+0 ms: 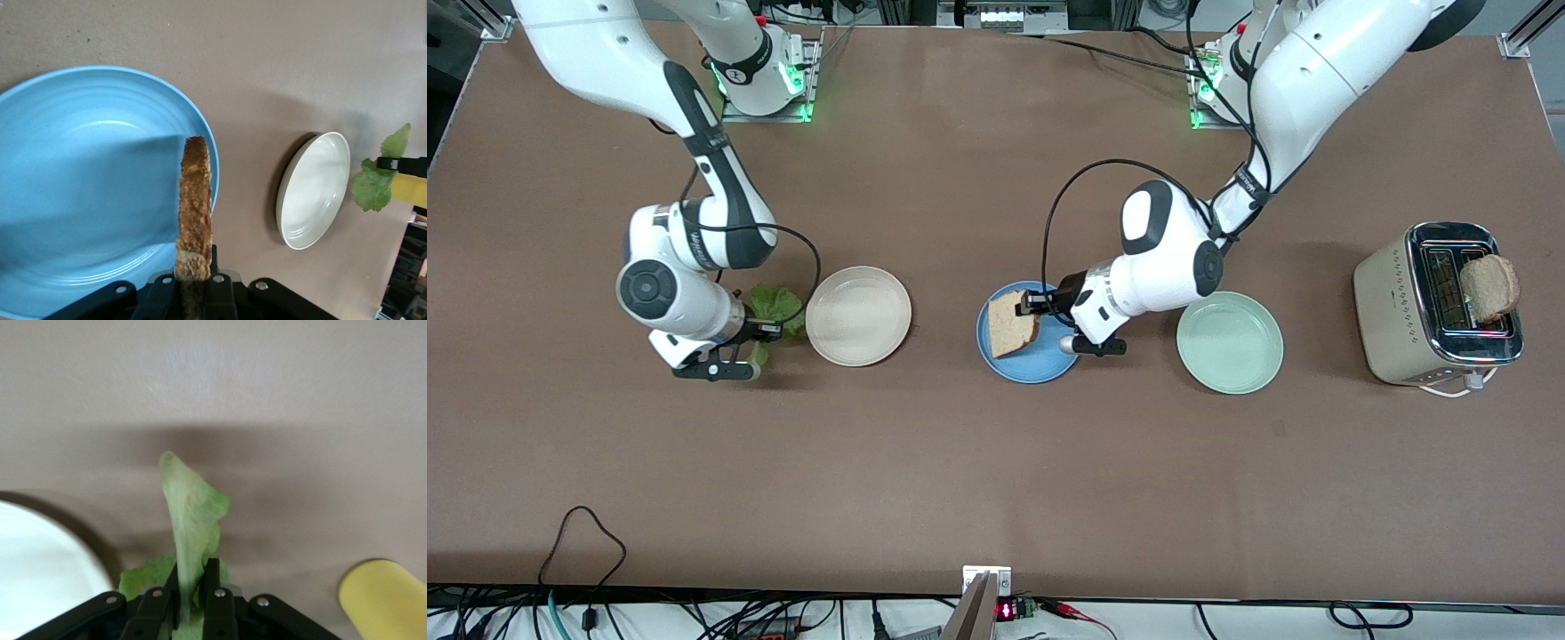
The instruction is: Make sandwich in blue plate with both arms
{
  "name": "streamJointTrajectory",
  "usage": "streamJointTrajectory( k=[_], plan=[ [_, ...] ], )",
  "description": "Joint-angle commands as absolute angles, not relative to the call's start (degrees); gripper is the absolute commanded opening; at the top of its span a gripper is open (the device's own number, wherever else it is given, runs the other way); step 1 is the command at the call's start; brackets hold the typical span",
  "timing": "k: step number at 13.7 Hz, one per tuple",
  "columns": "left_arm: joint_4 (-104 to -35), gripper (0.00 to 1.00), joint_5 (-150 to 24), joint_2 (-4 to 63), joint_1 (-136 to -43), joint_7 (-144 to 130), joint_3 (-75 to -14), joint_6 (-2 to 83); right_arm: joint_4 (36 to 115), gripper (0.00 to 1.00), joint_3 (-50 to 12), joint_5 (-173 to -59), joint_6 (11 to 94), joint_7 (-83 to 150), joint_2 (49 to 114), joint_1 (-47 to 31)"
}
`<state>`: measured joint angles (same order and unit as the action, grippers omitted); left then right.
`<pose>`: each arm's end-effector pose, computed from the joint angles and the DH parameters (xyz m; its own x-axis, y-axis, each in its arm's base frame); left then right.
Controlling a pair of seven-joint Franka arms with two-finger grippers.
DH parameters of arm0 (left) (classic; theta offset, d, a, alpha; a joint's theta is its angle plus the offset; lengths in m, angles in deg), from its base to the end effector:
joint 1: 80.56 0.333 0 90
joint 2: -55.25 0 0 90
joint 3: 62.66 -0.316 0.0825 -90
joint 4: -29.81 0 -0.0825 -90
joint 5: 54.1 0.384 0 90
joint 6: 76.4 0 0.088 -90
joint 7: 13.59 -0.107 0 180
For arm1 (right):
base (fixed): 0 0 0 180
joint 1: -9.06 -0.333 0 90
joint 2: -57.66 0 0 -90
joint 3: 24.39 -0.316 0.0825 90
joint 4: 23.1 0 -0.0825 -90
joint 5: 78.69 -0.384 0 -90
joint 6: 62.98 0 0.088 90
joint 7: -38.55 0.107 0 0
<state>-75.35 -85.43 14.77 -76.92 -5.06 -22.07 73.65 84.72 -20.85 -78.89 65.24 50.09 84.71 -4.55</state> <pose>0.5635 -0.3539 0.2381 0.9810 0.0755 -0.1785 0.1759 -0.7337 0.6563 0.6127 0.1108 0.2485 0.9939 -0.0253 -0.1075 -0.0202 -0.9986 0.0481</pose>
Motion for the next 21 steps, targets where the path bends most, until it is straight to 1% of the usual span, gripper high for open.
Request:
streamJointTrajectory(
  k=[1,3,4,5,6,7,8,11,13,15,17,18,19,21],
  plan=[
    [-78.47,0.0,-86.79,15.7,-73.18,-6.55,-19.16,74.94,82.03,0.0,-20.87,-79.57,58.17,50.58,80.78,-4.91],
    [-78.83,0.0,-86.79,15.09,-73.26,-7.34,-19.25,76.17,78.08,0.0,-21.22,-80.97,50.96,57.4,80.69,-5.62],
    [-78.83,0.01,-86.79,14.48,-73.44,-7.35,-19.25,76.96,77.01,0.0,-21.22,-82.54,49.36,61.01,80.77,-7.1],
    [-78.83,0.04,-86.71,13.69,-73.44,-7.35,-19.25,77.32,76.57,0.0,-21.22,-84.21,49.26,63.48,80.69,-8.94],
    [-78.48,0.29,-86.79,13.07,-73.53,-7.35,-19.33,77.32,76.39,0.0,-21.22,-86.14,49.43,66.81,80.77,-10.27],
    [-78.13,0.79,-86.79,12.37,-73.27,-7.35,-19.42,77.49,75.95,0.0,-21.22,-88.77,50.04,71.55,81.21,-11.32],
    [-78.12,1.0,-86.79,12.71,-71.96,-7.35,-19.42,77.32,75.16,0.0,-21.22,-91.76,50.22,75.34,81.56,-12.55],
    [-78.56,1.0,-86.62,15.51,-68.17,-8.22,-18.63,76.53,71.65,0.0,-21.22,-98.27,51.36,84.83,84.98,-15.81],
    [-79.61,1.0,-86.71,19.38,-67.73,-8.31,-18.54,75.74,71.2,0.0,-21.22,-101.88,54.78,91.6,86.83,-18.0],
    [-80.58,1.0,-86.71,23.77,-66.68,-8.05,-18.63,74.25,70.59,0.0,-21.22,-106.35,59.43,99.68,89.64,-21.95],
    [-80.76,1.0,-86.53,27.46,-64.66,-8.05,-19.16,71.36,68.22,0.0,-21.22,-108.92,63.04,105.23,92.97,-24.51],
    [-80.33,1.0,-86.01,28.87,-62.74,-7.79,-19.33,67.86,66.47,0.0,-21.22,-109.45,64.62,108.74,94.82,-26.26],
    [-79.8,1.0,-85.31,29.41,-59.24,-8.13,-19.59,62.43,64.45,0.0,-21.22,-109.8,66.12,112.69,96.75,-27.58],
    [-75.07,1.0,-75.26,29.5,-52.9,-9.8,-19.34,51.01,60.76,0.0,-21.22,-109.81,69.11,119.12,100.36,-30.39]
  ],
)
